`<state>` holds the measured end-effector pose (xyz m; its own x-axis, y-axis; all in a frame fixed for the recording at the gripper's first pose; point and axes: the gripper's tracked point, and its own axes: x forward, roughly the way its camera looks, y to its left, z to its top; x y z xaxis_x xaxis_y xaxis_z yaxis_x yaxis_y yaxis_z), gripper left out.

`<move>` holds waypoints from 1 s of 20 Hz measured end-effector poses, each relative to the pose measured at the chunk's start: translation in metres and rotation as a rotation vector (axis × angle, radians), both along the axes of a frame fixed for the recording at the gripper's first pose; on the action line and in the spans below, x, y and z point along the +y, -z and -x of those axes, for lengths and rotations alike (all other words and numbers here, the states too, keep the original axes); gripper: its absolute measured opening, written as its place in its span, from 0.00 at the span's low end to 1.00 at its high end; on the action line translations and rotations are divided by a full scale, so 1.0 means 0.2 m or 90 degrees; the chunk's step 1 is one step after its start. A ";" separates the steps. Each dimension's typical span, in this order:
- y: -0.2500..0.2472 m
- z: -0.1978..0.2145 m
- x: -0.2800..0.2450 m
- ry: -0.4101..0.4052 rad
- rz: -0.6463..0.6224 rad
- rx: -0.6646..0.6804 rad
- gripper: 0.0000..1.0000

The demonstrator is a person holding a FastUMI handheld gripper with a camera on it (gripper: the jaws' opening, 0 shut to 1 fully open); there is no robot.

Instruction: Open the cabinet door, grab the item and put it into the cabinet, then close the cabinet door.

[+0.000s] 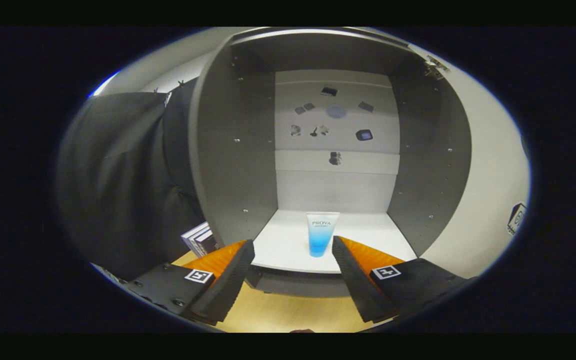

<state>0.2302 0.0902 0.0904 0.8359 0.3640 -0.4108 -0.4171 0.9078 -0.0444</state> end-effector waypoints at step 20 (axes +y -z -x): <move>-0.39 1.37 -0.84 -0.028 -0.068 -0.061 0.98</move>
<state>-0.0430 -0.0778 0.1678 0.8515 0.4389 -0.2870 -0.4554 0.8902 0.0102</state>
